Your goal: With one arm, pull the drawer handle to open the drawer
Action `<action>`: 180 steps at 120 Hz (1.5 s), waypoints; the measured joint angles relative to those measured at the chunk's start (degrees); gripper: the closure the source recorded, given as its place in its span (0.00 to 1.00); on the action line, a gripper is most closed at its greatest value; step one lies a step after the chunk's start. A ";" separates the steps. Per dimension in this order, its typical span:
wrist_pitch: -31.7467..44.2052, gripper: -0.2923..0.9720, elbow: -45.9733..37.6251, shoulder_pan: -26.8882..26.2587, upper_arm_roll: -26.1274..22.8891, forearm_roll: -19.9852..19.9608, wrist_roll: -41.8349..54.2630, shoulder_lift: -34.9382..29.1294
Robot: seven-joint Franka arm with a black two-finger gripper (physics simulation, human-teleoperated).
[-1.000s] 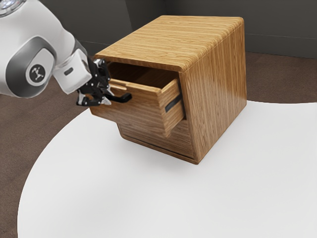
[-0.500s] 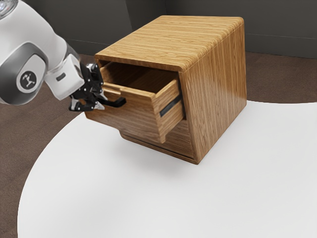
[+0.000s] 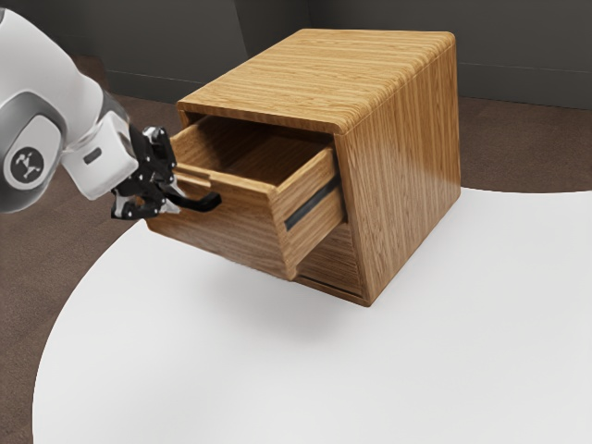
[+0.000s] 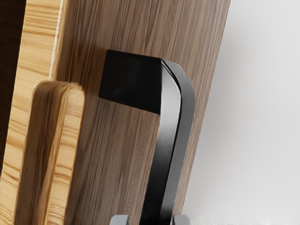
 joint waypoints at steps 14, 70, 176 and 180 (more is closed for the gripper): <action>-0.01 0.74 -0.53 0.02 0.08 -0.04 -0.05 -0.50; -0.01 0.74 -3.78 0.02 0.09 -0.53 -0.19 -3.94; -0.18 0.75 -10.27 -0.03 0.88 -1.35 -0.28 -12.17; -0.20 0.75 -10.39 -0.02 0.88 -1.38 -0.28 -12.35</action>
